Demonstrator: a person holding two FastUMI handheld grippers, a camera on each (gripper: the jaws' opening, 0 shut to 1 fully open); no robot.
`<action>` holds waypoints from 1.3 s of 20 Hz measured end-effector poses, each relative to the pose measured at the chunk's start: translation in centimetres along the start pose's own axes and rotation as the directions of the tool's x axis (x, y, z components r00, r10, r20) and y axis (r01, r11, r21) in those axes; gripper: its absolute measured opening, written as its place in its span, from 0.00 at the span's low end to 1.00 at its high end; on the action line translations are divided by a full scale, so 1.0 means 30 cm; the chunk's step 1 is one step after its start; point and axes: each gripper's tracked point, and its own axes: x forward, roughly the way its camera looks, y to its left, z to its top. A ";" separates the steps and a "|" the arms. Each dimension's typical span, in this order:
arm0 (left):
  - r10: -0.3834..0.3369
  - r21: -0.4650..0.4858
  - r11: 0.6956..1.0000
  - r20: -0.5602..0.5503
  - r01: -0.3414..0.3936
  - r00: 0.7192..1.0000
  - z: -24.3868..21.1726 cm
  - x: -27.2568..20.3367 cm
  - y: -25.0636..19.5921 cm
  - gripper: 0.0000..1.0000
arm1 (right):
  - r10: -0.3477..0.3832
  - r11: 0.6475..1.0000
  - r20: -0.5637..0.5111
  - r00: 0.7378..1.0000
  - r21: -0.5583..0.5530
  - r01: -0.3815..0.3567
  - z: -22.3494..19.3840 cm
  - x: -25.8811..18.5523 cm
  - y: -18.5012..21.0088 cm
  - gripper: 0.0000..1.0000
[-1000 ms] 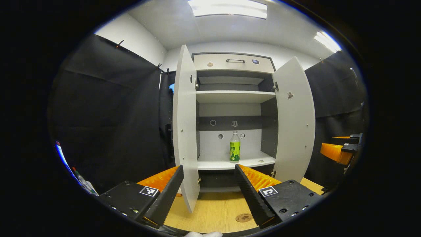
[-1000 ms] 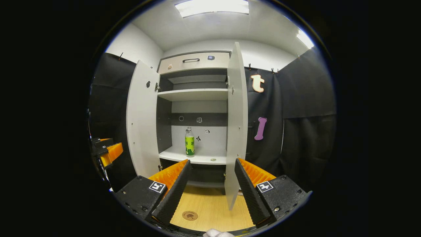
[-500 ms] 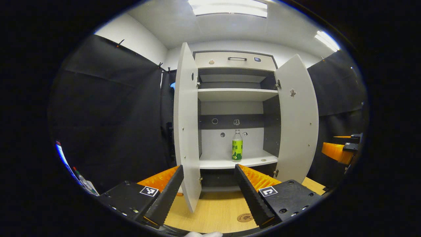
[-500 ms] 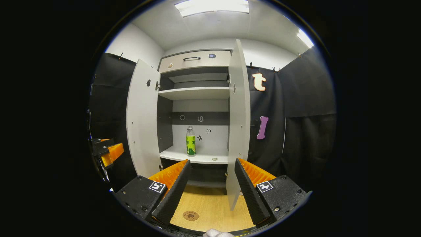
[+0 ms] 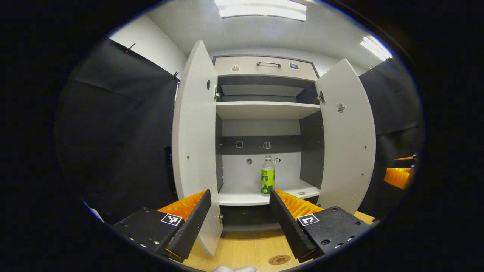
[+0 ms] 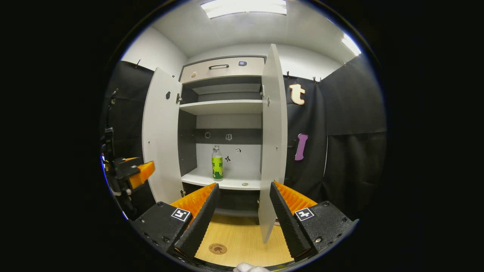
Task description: Grasp the bottle in the cabinet with the left hand and place it on the coaster, then close the right door with the right hand and the left door with the left hand.
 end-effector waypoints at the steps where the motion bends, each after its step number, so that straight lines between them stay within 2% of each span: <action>1: -0.010 -0.010 1.000 0.004 0.010 1.000 0.000 0.054 -0.016 0.95 | -0.003 1.000 -0.001 1.000 0.001 0.003 0.003 0.005 -0.002 0.83; 8: -0.088 -0.053 0.995 0.047 0.090 0.995 -0.015 0.487 -0.209 0.94 | -0.034 0.999 -0.010 0.999 -0.021 0.034 0.053 0.029 -0.018 0.83; 11: -0.088 -0.038 0.995 0.050 0.090 0.995 -0.066 0.664 -0.273 0.95 | -0.059 0.998 -0.023 0.998 -0.026 0.058 0.055 0.041 -0.045 0.83; 17: -0.064 -0.049 0.997 -0.046 0.061 0.997 -0.224 0.968 -0.321 0.95 | -0.102 0.994 -0.065 0.993 -0.052 0.099 0.017 0.060 -0.095 0.83; 19: -0.053 -0.046 0.998 -0.069 0.049 0.996 -0.262 1.038 -0.319 0.99 | -0.112 0.993 -0.072 0.991 -0.057 0.108 0.013 0.056 -0.107 0.83; 20: -0.037 -0.042 0.999 -0.077 0.034 0.996 -0.276 1.065 -0.308 0.95 | -0.118 0.992 -0.073 0.990 -0.063 0.114 0.014 0.051 -0.115 0.83; 23: -0.006 -0.039 0.999 -0.095 0.003 0.995 -0.313 1.135 -0.304 0.95 | -0.138 0.988 -0.074 0.988 -0.074 0.132 0.011 0.038 -0.143 0.83; 26: -0.017 -0.034 0.999 -0.113 0.013 0.993 -0.346 1.188 -0.307 0.95 | -0.149 0.987 -0.078 0.986 -0.067 0.144 0.001 0.033 -0.162 0.83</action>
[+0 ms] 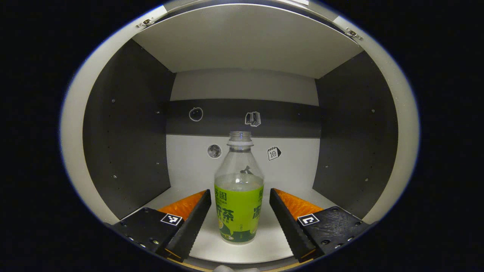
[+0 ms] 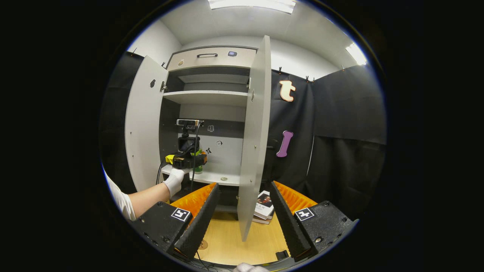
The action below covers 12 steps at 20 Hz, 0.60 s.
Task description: Grasp the bottle in the cabinet with the left hand and place it on the coaster, then close the right door with the right hand and the left door with the left hand.
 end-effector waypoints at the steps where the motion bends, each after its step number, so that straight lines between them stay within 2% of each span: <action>1: 0.001 0.000 1.000 -0.026 -0.001 1.000 -0.022 0.014 0.000 0.95 | 0.001 1.000 0.000 1.000 0.012 -0.001 -0.004 -0.001 -0.001 0.83; 2: 0.008 -0.008 1.000 -0.062 -0.009 0.998 -0.054 0.012 0.003 0.92 | 0.009 1.000 0.006 1.000 0.026 -0.009 -0.001 -0.002 0.000 0.83; 4: 0.027 0.017 1.000 -0.045 -0.026 0.999 -0.035 0.003 0.025 0.76 | 0.018 0.999 0.005 1.000 0.033 -0.018 -0.004 -0.005 -0.003 0.83; 9: -0.011 -0.009 1.000 0.045 0.011 0.999 0.068 -0.184 0.048 0.74 | 0.069 0.997 0.038 0.997 0.032 -0.070 0.019 -0.019 0.005 0.83; 10: -0.021 -0.010 1.000 0.049 0.021 0.999 0.077 -0.240 0.048 0.70 | 0.083 0.996 0.042 0.996 0.031 -0.084 0.019 -0.018 0.009 0.83; 12: -0.037 -0.005 0.999 0.058 0.037 0.998 0.085 -0.350 0.044 0.74 | 0.114 0.993 0.048 0.992 0.029 -0.115 0.015 -0.019 0.014 0.83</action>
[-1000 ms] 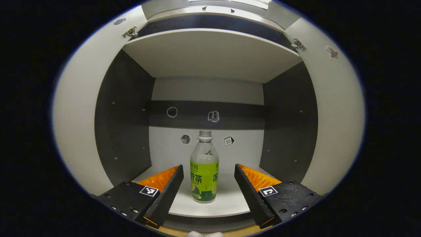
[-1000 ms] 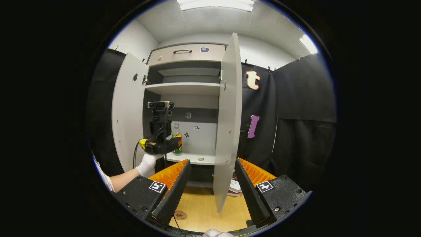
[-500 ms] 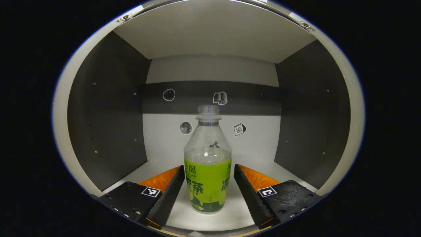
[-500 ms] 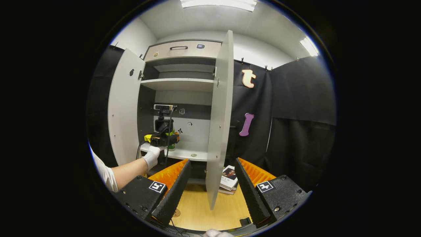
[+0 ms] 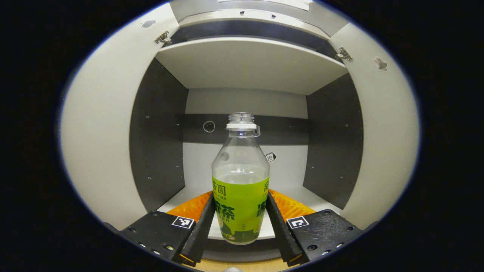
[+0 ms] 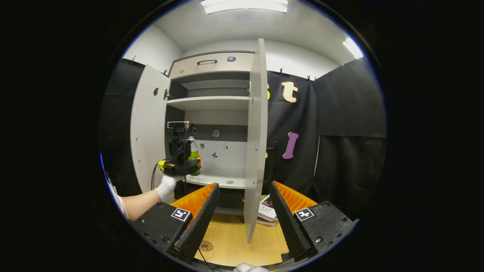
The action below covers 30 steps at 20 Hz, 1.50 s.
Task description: Grasp the bottle in the cabinet with the left hand and place it on the coaster, then close the right door with the right hand and the left door with the left hand.
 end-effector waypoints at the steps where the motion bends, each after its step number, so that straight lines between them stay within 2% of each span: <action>1: -0.008 -0.002 1.000 0.001 0.008 1.000 0.008 -0.067 -0.005 0.74 | 0.015 1.000 0.003 1.000 0.000 -0.015 0.001 -0.001 0.003 0.83; 6: -0.050 -0.055 0.997 -0.043 0.047 0.998 -0.050 -0.399 -0.043 0.74 | 0.066 0.997 0.008 0.998 0.025 -0.067 -0.014 0.004 -0.002 0.83; 11: -0.101 -0.045 0.994 -0.027 0.099 0.995 -0.109 -0.603 -0.091 0.74 | 0.065 0.997 0.008 0.998 0.040 -0.065 -0.035 0.018 -0.018 0.83; 12: -0.119 -0.052 0.992 -0.029 0.117 0.993 -0.132 -0.632 -0.109 0.77 | 0.060 0.997 0.007 0.998 0.040 -0.060 -0.035 0.015 -0.021 0.83; 13: -0.131 -0.062 0.990 -0.029 0.129 0.991 -0.155 -0.655 -0.123 0.73 | 0.055 0.998 0.010 0.998 0.038 -0.056 -0.033 0.011 -0.022 0.83; 17: -0.163 -0.094 0.983 -0.053 0.158 0.985 -0.264 -0.707 -0.161 0.74 | 0.037 0.999 0.016 0.999 0.017 -0.038 -0.031 -0.022 -0.030 0.83; 19: -0.163 -0.084 0.984 -0.061 0.158 0.985 -0.314 -0.717 -0.157 0.74 | 0.036 0.999 0.018 0.999 0.016 -0.037 -0.030 -0.033 -0.026 0.83; 20: -0.163 -0.079 0.984 -0.056 0.158 0.985 -0.338 -0.722 -0.154 0.77 | 0.036 0.999 0.019 0.999 0.016 -0.036 -0.030 -0.039 -0.026 0.83; 21: -0.168 -0.078 0.983 -0.051 0.164 0.984 -0.364 -0.725 -0.158 0.73 | 0.034 0.999 0.017 0.999 0.016 -0.034 -0.030 -0.042 -0.026 0.83; 25: -0.207 -0.091 0.975 -0.025 0.204 0.978 -0.462 -0.736 -0.185 0.74 | 0.025 1.000 -0.002 1.000 0.006 -0.025 -0.038 -0.047 -0.019 0.83; 30: -0.272 -0.062 0.961 -0.014 0.270 0.962 -0.587 -0.751 -0.244 0.74 | 0.005 1.000 -0.039 0.999 -0.029 -0.007 -0.069 -0.044 -0.020 0.83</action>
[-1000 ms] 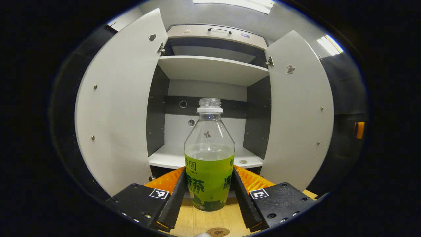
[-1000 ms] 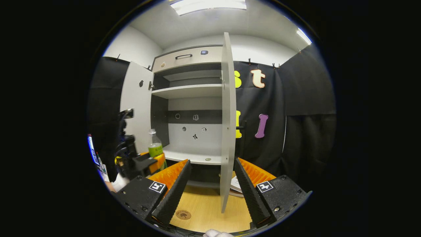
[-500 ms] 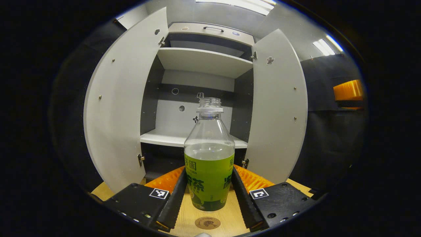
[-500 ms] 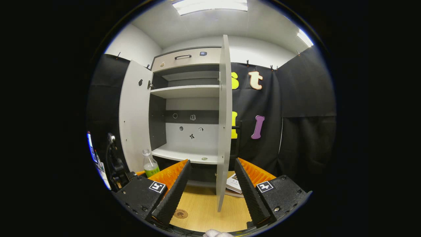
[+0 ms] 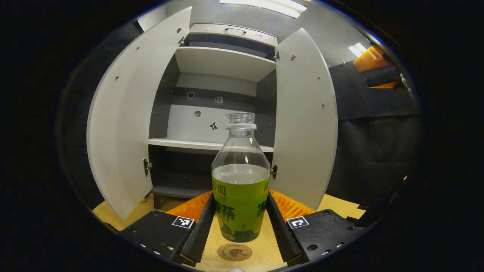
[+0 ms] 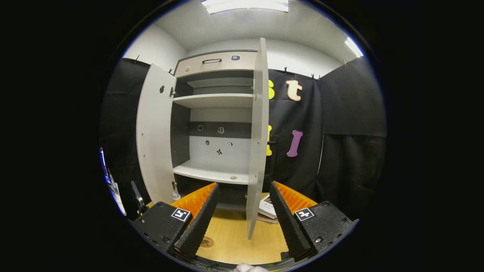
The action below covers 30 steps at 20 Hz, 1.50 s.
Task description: Grasp the bottle in the cabinet with the left hand and place it on the coaster, then close the right door with the right hand and the left door with the left hand.
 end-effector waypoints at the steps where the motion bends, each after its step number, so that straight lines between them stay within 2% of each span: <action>1: -0.015 -0.001 1.000 0.000 0.015 1.000 -0.022 0.001 -0.007 0.74 | -0.004 1.000 -0.009 1.000 -0.006 0.004 -0.010 -0.002 0.000 0.83; 5: -0.070 -0.010 0.997 0.035 0.071 0.997 -0.088 -0.006 -0.034 0.74 | -0.022 1.000 -0.040 0.999 -0.001 0.022 -0.045 0.011 -0.009 0.83; 6: -0.076 -0.011 0.997 0.040 0.077 0.996 -0.103 -0.008 -0.034 0.70 | -0.028 1.000 -0.051 0.998 0.005 0.029 -0.056 0.011 -0.015 0.83; 7: -0.084 -0.013 0.996 0.045 0.085 0.995 -0.113 -0.006 -0.034 0.73 | -0.033 0.999 -0.060 0.998 0.007 0.033 -0.063 0.013 -0.019 0.83; 15: -0.113 0.001 0.994 -0.025 0.113 0.993 -0.291 0.023 -0.011 0.73 | -0.065 0.998 -0.093 0.994 -0.032 0.062 -0.108 0.030 -0.026 0.83; 20: -0.099 0.034 0.994 -0.090 0.103 0.991 -0.447 0.046 0.027 0.74 | -0.079 0.996 -0.130 0.988 -0.053 0.073 -0.140 0.048 -0.029 0.83; 24: -0.097 0.026 0.995 -0.086 0.100 0.992 -0.487 0.061 0.049 0.74 | -0.069 0.994 -0.128 0.989 -0.093 0.058 -0.127 0.051 0.005 0.83; 25: -0.096 0.032 0.995 -0.096 0.099 0.991 -0.504 0.063 0.056 0.78 | -0.064 0.993 -0.129 0.990 -0.102 0.051 -0.127 0.050 0.017 0.83; 30: -0.096 0.047 0.994 -0.114 0.102 0.989 -0.534 0.051 0.057 0.75 | -0.050 0.993 -0.130 0.990 -0.116 0.035 -0.119 0.048 0.045 0.84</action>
